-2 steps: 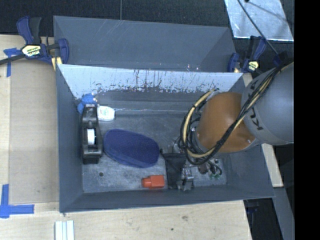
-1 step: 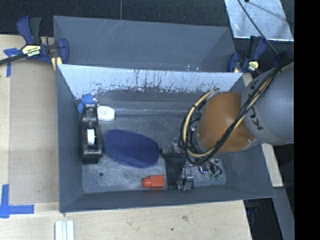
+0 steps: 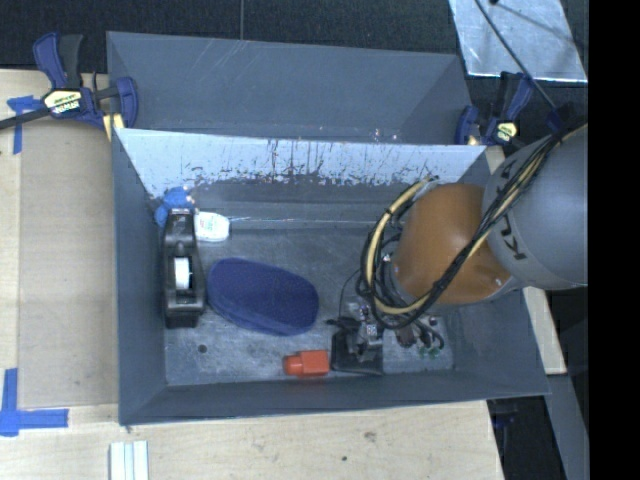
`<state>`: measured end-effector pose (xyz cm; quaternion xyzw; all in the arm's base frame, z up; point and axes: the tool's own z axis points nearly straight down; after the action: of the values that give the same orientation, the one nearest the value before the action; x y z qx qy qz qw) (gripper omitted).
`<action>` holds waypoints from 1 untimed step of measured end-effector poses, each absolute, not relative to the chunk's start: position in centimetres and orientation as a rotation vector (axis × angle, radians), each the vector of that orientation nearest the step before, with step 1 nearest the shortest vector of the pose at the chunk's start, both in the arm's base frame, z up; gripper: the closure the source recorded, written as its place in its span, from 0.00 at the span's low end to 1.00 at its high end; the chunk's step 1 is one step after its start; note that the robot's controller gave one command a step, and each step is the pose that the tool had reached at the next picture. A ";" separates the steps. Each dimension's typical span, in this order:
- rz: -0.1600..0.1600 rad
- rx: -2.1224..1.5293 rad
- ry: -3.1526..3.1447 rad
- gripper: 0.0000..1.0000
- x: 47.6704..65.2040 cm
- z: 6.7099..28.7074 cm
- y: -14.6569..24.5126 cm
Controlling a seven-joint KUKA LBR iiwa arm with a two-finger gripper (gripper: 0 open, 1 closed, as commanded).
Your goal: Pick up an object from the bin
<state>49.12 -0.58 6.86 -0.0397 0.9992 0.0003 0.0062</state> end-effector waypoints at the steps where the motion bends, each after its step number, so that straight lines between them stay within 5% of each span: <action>1: -0.001 -0.120 3.133 1.00 49.3 10.8 -0.6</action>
Offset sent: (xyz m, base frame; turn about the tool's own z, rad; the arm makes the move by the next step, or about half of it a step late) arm -0.0001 0.0000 0.0372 0.0000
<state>49.25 -0.60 10.80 -0.0383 0.9993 -0.0003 0.0030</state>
